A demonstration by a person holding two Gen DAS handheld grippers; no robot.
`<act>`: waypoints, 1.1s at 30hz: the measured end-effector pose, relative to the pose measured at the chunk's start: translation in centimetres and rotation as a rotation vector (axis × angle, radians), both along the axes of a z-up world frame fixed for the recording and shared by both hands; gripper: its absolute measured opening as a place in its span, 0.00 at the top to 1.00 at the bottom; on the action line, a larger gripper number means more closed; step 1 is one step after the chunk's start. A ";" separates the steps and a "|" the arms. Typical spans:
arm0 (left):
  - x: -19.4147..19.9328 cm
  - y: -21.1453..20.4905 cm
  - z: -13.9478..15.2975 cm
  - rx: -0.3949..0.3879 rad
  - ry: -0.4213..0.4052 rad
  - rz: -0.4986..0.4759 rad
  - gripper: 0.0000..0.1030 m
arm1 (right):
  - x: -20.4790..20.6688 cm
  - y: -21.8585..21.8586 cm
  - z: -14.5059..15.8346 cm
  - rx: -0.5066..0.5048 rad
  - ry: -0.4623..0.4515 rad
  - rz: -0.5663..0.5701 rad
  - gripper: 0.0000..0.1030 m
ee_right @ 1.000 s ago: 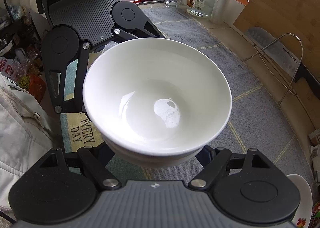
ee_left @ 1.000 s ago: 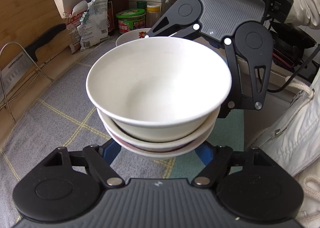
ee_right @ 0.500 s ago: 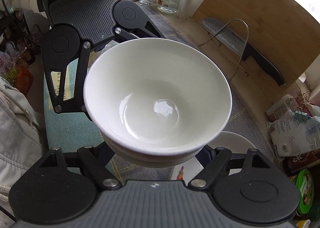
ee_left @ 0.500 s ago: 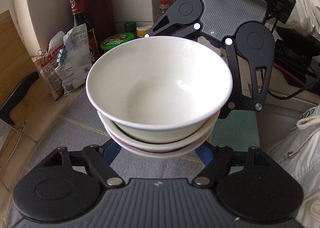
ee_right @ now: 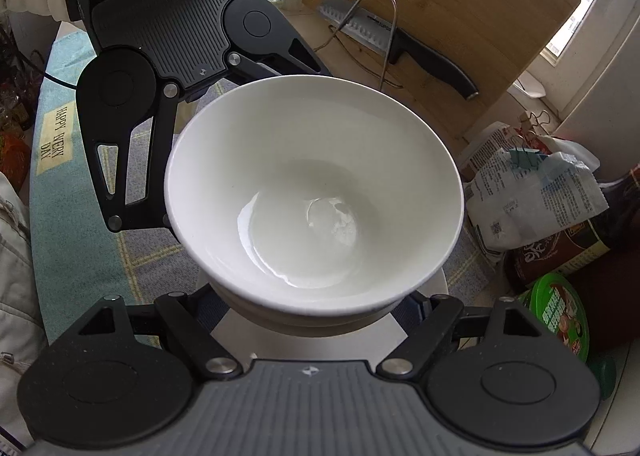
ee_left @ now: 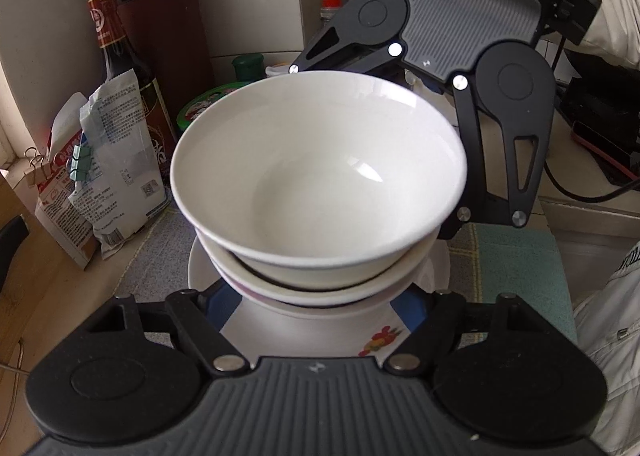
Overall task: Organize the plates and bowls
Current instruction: 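Lift and carry the bowl stack with both grippers toward the white plate stack, then lower the bowl stack onto the white plate stack with both grippers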
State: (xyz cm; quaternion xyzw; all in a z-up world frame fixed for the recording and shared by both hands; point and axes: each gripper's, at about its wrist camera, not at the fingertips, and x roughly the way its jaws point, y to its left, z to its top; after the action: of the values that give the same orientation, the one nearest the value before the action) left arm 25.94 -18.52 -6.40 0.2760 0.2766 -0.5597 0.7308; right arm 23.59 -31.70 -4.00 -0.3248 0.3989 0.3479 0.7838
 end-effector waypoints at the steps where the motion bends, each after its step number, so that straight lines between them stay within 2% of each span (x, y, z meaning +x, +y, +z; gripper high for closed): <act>1: 0.3 -0.4 -0.2 0.003 0.004 -0.002 0.23 | 0.2 -0.3 -0.2 0.000 0.003 -0.003 0.16; 10: 1.1 -2.0 -1.5 0.032 0.035 -0.003 0.23 | 1.8 -2.0 -2.0 0.013 0.048 -0.022 0.16; 28: 1.5 -2.4 -2.0 0.029 0.062 0.010 0.22 | 2.0 -2.6 -2.5 0.031 0.068 -0.044 0.16; 31: 1.2 -2.2 -2.0 0.021 0.049 0.018 0.21 | 1.9 -2.7 -2.4 0.036 0.058 -0.050 0.12; 33: 0.8 -2.2 -2.0 0.018 0.020 0.027 0.18 | 1.7 -2.6 -2.3 0.048 0.050 -0.046 0.04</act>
State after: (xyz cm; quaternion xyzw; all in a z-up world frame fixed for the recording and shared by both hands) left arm 26.72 -20.69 -8.39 0.2733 0.2927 -0.5501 0.7328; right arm 25.28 -34.33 -6.30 -0.2879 0.4171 0.3474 0.7890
